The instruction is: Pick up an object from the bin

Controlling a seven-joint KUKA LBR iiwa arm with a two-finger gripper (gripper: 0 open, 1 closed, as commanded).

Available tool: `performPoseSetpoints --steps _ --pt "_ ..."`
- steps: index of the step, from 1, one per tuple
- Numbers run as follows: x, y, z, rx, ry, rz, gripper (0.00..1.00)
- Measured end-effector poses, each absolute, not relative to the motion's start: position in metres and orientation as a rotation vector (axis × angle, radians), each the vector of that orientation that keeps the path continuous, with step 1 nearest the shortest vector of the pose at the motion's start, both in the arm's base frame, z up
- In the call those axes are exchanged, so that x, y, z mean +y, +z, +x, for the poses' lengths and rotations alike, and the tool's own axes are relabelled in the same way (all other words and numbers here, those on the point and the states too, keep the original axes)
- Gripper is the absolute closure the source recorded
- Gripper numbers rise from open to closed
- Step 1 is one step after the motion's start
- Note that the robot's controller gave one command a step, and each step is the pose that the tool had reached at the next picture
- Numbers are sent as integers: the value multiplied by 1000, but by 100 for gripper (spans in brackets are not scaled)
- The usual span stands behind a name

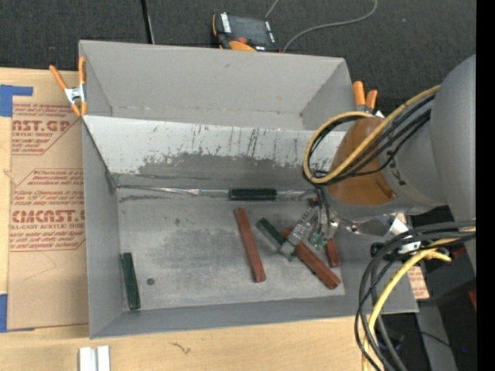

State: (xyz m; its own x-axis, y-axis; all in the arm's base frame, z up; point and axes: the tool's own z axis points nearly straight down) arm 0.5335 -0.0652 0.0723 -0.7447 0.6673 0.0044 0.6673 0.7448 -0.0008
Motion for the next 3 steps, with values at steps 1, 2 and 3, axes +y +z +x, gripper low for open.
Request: performPoseSetpoints --steps 1,2,3 --pt "-65 96 534 -2936 -1 -1122 100" --pt "-64 111 534 -2936 -1 -1121 100" --pt "-64 141 534 -2938 -1 -1120 100"
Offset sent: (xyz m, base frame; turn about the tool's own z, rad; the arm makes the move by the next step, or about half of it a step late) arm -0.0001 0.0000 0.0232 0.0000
